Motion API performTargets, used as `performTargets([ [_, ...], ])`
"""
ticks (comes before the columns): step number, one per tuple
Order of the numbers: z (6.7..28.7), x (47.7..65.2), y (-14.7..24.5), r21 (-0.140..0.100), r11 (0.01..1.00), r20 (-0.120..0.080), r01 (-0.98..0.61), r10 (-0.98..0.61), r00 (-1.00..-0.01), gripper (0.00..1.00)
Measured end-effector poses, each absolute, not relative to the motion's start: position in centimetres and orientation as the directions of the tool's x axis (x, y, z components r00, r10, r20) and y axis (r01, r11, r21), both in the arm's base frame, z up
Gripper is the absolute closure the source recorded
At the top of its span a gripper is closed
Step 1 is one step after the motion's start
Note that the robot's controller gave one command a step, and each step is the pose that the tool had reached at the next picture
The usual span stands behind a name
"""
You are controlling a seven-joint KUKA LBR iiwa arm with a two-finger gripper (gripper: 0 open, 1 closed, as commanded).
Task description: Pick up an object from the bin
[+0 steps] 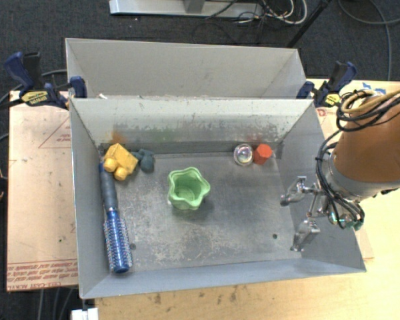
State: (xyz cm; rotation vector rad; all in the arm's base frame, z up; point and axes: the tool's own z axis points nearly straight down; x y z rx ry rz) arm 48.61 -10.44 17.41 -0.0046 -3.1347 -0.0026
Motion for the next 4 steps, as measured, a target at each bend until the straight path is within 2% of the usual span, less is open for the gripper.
performTargets([
  [1,14.3,56.2,-4.8,0.004,1.0,-0.006,0.006,0.006,-1.0,0.0],
  [2,7.5,59.0,0.5,-0.003,0.983,-0.003,-0.183,-0.183,-0.983,0.0],
  [3,10.6,59.3,7.7,0.003,0.963,-0.008,-0.268,-0.268,-0.963,0.0],
  [4,14.4,56.2,8.9,0.0,0.603,-0.003,-0.798,-0.798,-0.603,0.0],
])
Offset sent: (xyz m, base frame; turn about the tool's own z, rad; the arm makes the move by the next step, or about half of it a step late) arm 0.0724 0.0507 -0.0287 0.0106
